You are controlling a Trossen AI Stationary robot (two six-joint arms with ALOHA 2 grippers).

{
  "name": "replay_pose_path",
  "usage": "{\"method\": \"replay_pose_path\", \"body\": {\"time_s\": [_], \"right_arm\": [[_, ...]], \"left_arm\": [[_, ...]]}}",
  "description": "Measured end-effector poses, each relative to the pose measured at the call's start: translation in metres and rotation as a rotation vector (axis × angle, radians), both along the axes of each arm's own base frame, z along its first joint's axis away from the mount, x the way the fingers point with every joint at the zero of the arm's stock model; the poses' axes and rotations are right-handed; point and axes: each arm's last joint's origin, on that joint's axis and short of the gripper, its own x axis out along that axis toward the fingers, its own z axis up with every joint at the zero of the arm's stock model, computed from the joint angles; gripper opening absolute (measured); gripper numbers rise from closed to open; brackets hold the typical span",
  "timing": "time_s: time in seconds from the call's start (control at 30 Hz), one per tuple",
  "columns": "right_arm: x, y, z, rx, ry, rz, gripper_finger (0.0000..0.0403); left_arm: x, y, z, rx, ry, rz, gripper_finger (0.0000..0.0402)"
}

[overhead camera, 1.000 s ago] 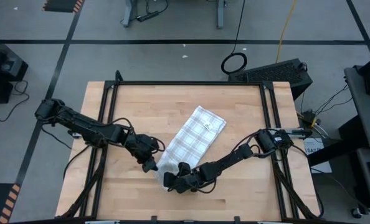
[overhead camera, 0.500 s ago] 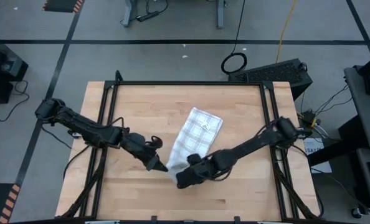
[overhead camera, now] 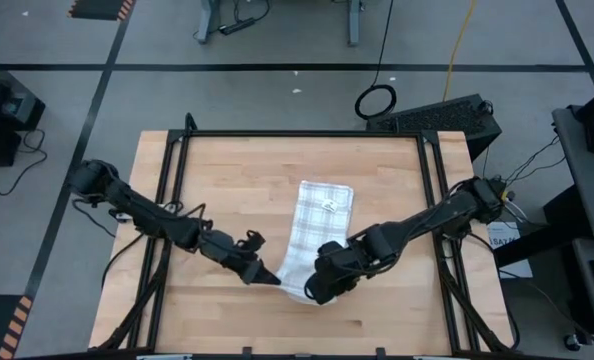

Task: Roll towel
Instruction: Roll the towel

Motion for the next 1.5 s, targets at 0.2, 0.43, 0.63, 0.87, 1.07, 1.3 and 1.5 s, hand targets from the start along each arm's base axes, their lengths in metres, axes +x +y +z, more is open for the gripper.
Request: {"method": "replay_pose_path", "body": {"time_s": [0.2, 0.43, 0.63, 0.87, 1.07, 1.3, 1.5], "right_arm": [[-0.005, 0.014, -0.011, -0.059, 0.03, 0.063, 0.0], [-0.001, 0.03, -0.031, -0.07, 0.069, 0.086, 0.0001], [-0.003, 0.04, -0.036, -0.076, 0.079, 0.093, 0.0003], [-0.004, 0.04, -0.037, -0.061, 0.102, 0.063, 0.0027], [-0.015, 0.042, -0.036, 0.013, 0.216, 0.144, 0.0104], [-0.031, 0.032, -0.026, -0.101, 0.247, 0.2, 0.0181], [-0.032, 0.025, -0.025, -0.182, 0.24, 0.17, 0.021]], "left_arm": [[0.004, -0.014, -0.021, 0.01, 0.071, 0.003, 0.0011], [0.012, -0.031, -0.046, -0.024, 0.097, -0.012, 0.0011], [0.014, -0.039, -0.062, -0.029, 0.129, -0.019, 0.0011], [0.015, -0.038, -0.066, -0.009, 0.136, 0.009, 0.0011], [0.013, -0.036, -0.073, 0.047, 0.188, 0.056, 0.0011], [0.011, -0.034, -0.084, 0.089, 0.253, 0.075, 0.0011], [0.01, -0.035, -0.086, 0.065, 0.299, 0.03, 0.0028]]}}
